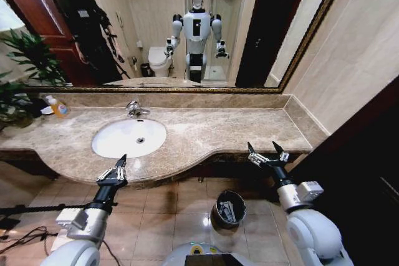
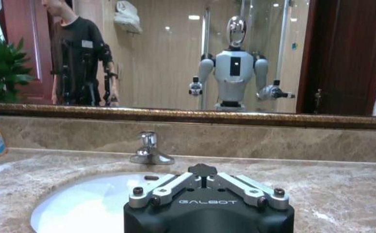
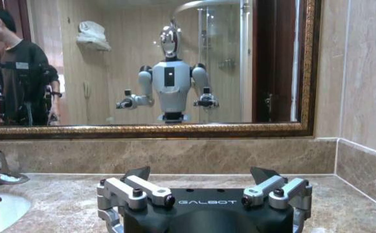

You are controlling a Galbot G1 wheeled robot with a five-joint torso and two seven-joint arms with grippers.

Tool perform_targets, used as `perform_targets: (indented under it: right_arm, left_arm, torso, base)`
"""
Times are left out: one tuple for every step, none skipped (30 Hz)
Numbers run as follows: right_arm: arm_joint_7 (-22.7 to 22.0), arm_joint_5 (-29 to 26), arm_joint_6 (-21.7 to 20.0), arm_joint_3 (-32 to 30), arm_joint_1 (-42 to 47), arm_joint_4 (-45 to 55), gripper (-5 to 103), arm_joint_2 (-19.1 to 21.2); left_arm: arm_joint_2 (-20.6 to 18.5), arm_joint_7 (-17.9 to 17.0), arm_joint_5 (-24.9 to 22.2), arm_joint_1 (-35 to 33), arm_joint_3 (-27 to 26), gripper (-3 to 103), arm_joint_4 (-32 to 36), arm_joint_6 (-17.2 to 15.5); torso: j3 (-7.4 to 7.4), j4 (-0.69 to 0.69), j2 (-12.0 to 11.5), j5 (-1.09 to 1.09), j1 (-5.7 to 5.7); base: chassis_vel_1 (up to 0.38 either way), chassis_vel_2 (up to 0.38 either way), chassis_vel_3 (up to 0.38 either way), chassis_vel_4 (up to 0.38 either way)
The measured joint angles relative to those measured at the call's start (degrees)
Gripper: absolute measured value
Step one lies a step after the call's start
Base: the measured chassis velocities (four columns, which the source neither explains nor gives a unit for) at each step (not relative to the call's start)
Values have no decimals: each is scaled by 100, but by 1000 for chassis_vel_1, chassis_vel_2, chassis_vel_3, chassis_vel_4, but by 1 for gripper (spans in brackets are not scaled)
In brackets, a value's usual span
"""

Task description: Pick up the trash from the sink and place it in the trash bin.

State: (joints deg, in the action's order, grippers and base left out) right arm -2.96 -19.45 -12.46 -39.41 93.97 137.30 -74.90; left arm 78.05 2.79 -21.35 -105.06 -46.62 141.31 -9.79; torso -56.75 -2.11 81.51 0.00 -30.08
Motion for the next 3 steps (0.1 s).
perform_targets:
  right_arm:
    - [0, -1, 1, 0, 0, 0, 100, 0]
    - [0, -1, 1, 0, 0, 0, 100, 0]
    - [1, -1, 1, 0, 0, 0, 100, 0]
  left_arm:
    - [0, 0, 0, 0, 0, 0, 0, 0]
    - [0, 0, 0, 0, 0, 0, 0, 0]
    - [0, 0, 0, 0, 0, 0, 0, 0]
  torso:
    - [0, 0, 0, 0, 0]
    - [0, 0, 0, 0, 0]
    - [0, 0, 0, 0, 0]
  base:
    - [0, 0, 0, 0]
    - [0, 0, 0, 0]
    - [0, 0, 0, 0]
